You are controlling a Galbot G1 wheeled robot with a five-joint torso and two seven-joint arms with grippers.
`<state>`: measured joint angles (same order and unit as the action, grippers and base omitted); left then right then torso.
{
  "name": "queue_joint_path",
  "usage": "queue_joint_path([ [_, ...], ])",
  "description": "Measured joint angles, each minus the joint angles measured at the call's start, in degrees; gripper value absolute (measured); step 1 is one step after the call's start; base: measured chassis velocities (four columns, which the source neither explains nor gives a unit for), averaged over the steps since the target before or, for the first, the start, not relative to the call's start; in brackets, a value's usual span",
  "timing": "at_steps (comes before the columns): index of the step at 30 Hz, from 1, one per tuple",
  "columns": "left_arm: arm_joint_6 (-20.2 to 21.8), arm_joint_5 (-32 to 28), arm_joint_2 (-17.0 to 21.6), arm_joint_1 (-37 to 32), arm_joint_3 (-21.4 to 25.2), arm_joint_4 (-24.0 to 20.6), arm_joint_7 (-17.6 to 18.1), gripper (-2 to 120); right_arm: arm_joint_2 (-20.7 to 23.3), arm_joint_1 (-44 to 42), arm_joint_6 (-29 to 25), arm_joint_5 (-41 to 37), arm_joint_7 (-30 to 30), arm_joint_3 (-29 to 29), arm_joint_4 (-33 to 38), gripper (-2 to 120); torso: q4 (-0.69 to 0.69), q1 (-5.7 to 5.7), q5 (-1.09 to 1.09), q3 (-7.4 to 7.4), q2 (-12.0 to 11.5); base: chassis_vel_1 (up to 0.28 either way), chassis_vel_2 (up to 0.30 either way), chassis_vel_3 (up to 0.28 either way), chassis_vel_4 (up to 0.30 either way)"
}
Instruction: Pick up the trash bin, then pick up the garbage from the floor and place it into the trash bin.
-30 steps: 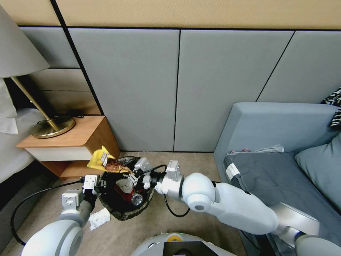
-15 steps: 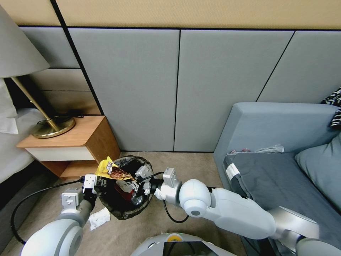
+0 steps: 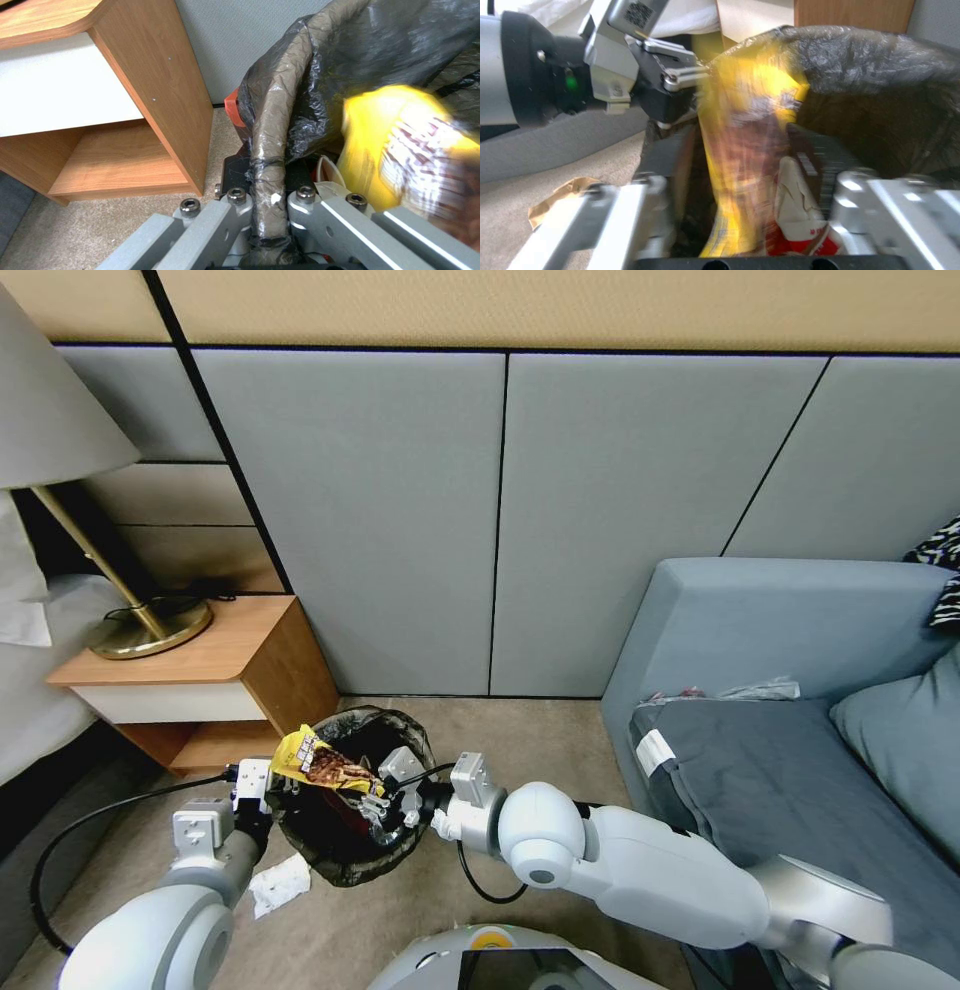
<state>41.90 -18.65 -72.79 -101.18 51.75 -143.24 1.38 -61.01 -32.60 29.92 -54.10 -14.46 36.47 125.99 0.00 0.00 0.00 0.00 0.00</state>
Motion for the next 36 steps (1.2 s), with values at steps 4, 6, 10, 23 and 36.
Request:
queue_joint_path([
  [4, 0.02, -0.14, 0.08, 0.01, 0.16, 0.0, -0.01, 1, -0.23, 0.03, -0.02, 0.11, 0.05, -0.07, -0.07, 78, 0.0, 0.0, 0.0, 0.0, 0.0, 0.0, 0.0, 0.0, 0.0],
  [6, 0.03, -0.15, 0.08, 0.02, 0.17, 0.0, -0.02, 1, -0.31, 0.04, -0.03, 0.14, 0.06, -0.11, -0.15, 82, 0.0, 0.0, 0.0, 0.0, 0.0, 0.0, 0.0, 0.0, 0.0],
  [10, 0.06, -0.18, 0.12, 0.02, 0.19, 0.0, -0.03, 1, -0.52, 0.06, -0.09, 0.27, 0.06, -0.3, -0.47, 96, 0.0, 0.0, 0.0, 0.0, 0.0, 0.0, 0.0, 0.0, 0.0],
  [23, 0.1, -0.28, 0.34, 0.1, 0.22, 0.0, -0.06, 1, -1.34, -0.08, -0.88, 0.41, -0.21, -3.16, -0.33, 100, 0.0, 0.0, 0.0, 0.0, 0.0, 0.0, 0.0, 0.0, 0.0],
  [36, 0.1, -0.01, 0.3, 0.04, -0.05, 0.0, -0.07, 1, 2.52, -0.64, -6.47, -0.5, 0.2, -13.18, 4.63, 100, 0.0, 0.0, -0.01, 0.0, 0.0, 0.0, 0.0, 0.0, 0.0],
])
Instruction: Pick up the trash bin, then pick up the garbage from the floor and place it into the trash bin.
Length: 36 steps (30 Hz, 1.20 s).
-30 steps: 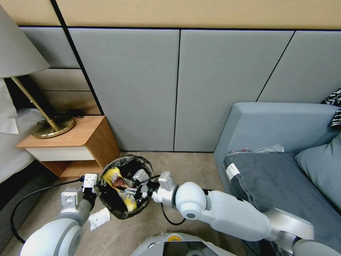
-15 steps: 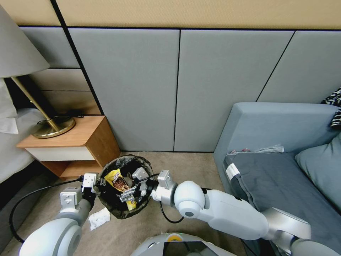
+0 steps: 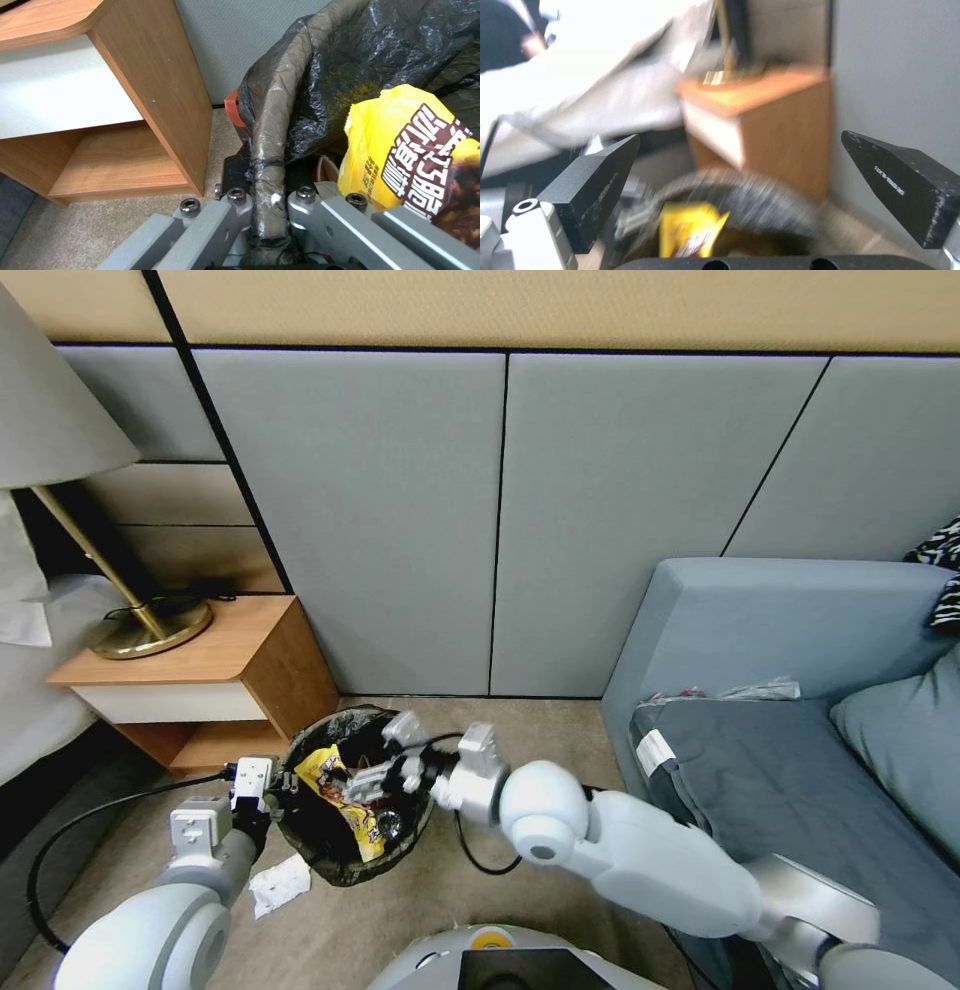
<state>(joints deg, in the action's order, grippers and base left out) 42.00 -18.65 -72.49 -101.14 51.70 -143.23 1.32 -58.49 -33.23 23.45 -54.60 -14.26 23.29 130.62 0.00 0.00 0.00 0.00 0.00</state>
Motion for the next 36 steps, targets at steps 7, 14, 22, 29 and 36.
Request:
queue_joint_path([
  [7, -0.07, 0.02, 0.06, -0.26, 0.06, 0.0, -0.05, 1, 3.74, -4.37, -2.65, 2.99, -0.2, -4.79, 2.78, 100, 0.0, 0.0, 0.0, 0.0, 0.0, 0.0, 0.0, 0.0, 0.0],
  [14, -0.19, 0.04, 0.06, -0.23, 0.09, 0.0, -0.15, 1, 6.34, -12.38, -4.1, 7.26, -0.85, -13.13, 4.47, 100, 0.0, 0.0, -0.01, 0.0, 0.0, 0.0, 0.0, 0.0, 0.0],
  [22, -0.39, 0.03, -0.36, 0.06, 0.13, 0.0, -0.21, 1, 5.92, -24.97, -4.78, 15.57, -0.56, -26.25, 5.0, 100, -0.02, 0.0, -0.01, 0.0, 0.0, 0.0, 0.0, 0.0, 0.0],
  [29, -0.4, -0.27, -0.46, 0.24, 0.24, 0.0, -0.43, 1, 0.32, -45.87, -9.68, 31.08, 3.15, -41.88, 5.17, 100, -0.03, 0.0, -0.01, 0.0, 0.0, 0.0, 0.0, 0.0, 0.0],
  [36, -0.48, -0.06, -0.55, 0.52, 0.28, 0.0, -1.75, 1, -9.51, -60.06, -17.62, 44.58, 5.48, -49.93, 4.49, 100, -0.01, 0.0, 0.01, -0.01, 0.0, 0.0, 0.0, 0.0, 0.0],
])
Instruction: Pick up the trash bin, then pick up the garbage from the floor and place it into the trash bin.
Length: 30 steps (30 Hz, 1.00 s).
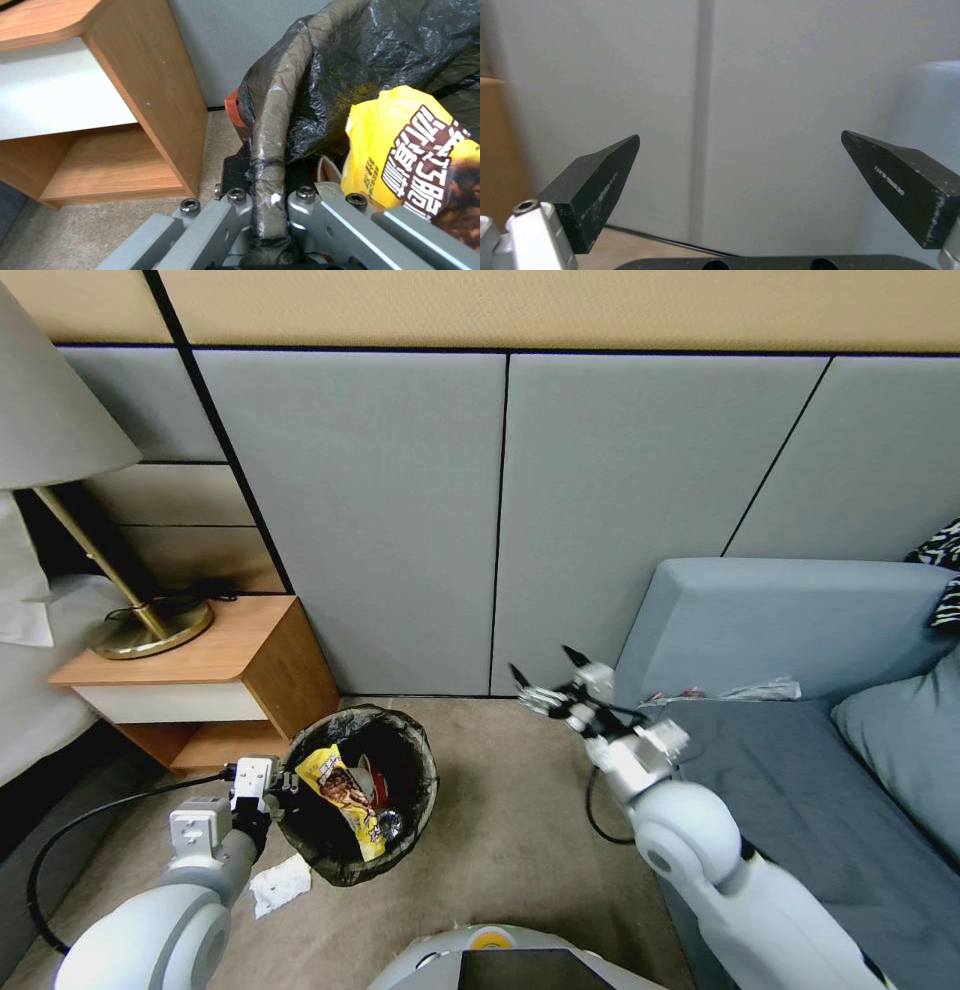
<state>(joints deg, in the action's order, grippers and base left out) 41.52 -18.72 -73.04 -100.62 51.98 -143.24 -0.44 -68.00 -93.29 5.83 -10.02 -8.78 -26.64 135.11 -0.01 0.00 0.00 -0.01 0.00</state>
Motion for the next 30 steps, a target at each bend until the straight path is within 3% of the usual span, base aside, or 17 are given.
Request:
queue_joint_path([
  [5, -0.38, 0.66, 0.05, 0.51, 0.36, 0.0, -1.12, 1, -6.3, -7.1, -6.15, 5.18, 0.84, -2.21, -1.18, 100, 0.02, 0.0, 0.01, 0.0, 0.0, 0.0, 0.0, 0.0, 0.0],
  [12, -0.56, 1.06, 0.04, 0.92, 1.66, 0.0, -1.73, 1, -9.55, -11.96, -10.52, 9.55, 1.3, -2.92, -1.42, 100, 0.01, 0.0, 0.01, 0.0, 0.0, 0.0, 0.0, 0.0, 0.0],
  [30, -0.65, 0.03, -0.21, 1.85, 1.64, 1.09, -3.14, 1, -12.21, -14.18, -11.78, 9.83, 1.4, -4.48, -0.02, 100, 0.0, 0.0, 0.0, 0.01, 0.0, 0.0, 0.0, 0.0, 0.0],
])
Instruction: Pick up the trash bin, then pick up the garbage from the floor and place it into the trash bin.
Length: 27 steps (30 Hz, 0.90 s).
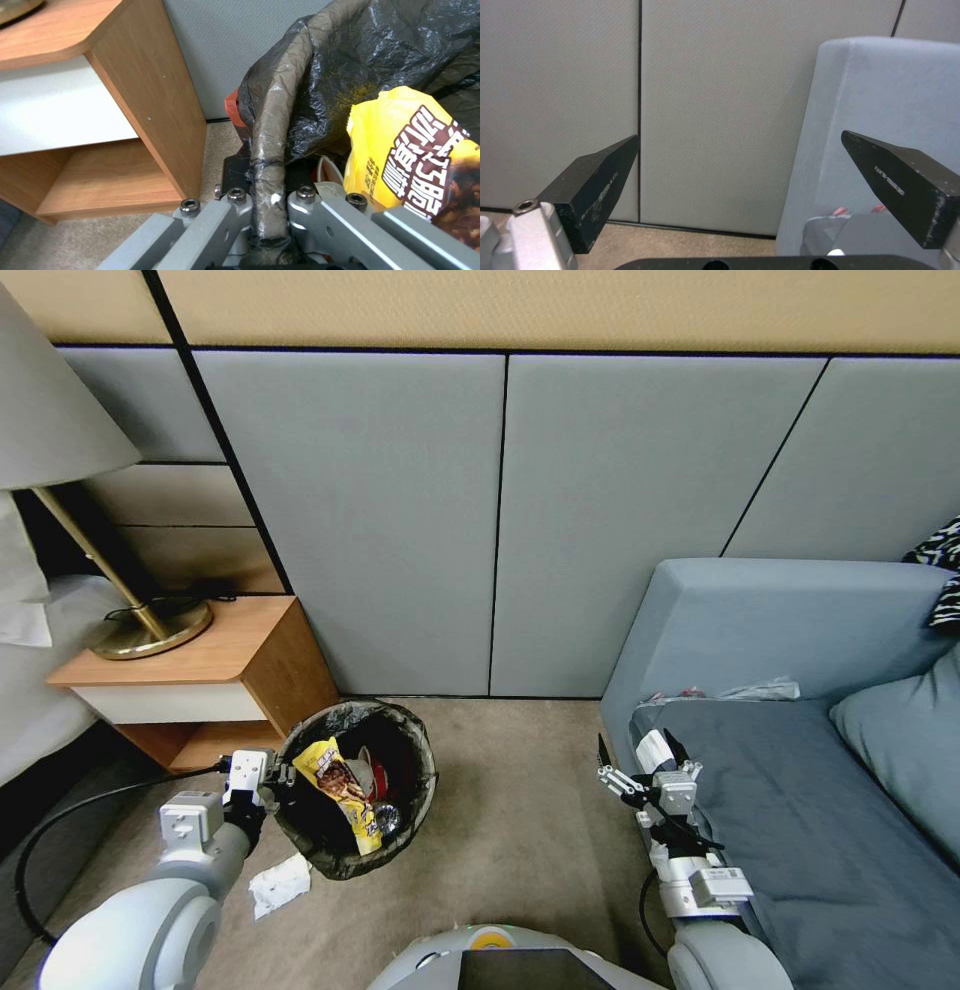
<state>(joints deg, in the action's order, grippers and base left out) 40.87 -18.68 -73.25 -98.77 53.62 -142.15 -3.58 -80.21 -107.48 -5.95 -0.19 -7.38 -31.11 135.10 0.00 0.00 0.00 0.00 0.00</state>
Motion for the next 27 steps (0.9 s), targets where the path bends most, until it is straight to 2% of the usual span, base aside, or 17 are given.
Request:
queue_joint_path([
  [8, 0.02, -1.0, 0.05, 0.32, 0.19, 0.08, -0.02, 1, -0.45, -0.73, -0.19, -0.15, -0.01, -0.25, -0.48, 100, -0.01, 0.0, 0.0, 0.0, 0.0, 0.004, 0.009, 0.013, 0.006],
  [27, 0.15, -1.91, 0.44, -0.05, 0.28, -0.09, 0.0, 1, -1.93, -0.71, -0.86, 0.17, -0.06, -0.59, -1.33, 100, -0.01, 0.0, 0.0, 0.0, 0.0, 0.066, 0.062, 0.065, 0.065],
])
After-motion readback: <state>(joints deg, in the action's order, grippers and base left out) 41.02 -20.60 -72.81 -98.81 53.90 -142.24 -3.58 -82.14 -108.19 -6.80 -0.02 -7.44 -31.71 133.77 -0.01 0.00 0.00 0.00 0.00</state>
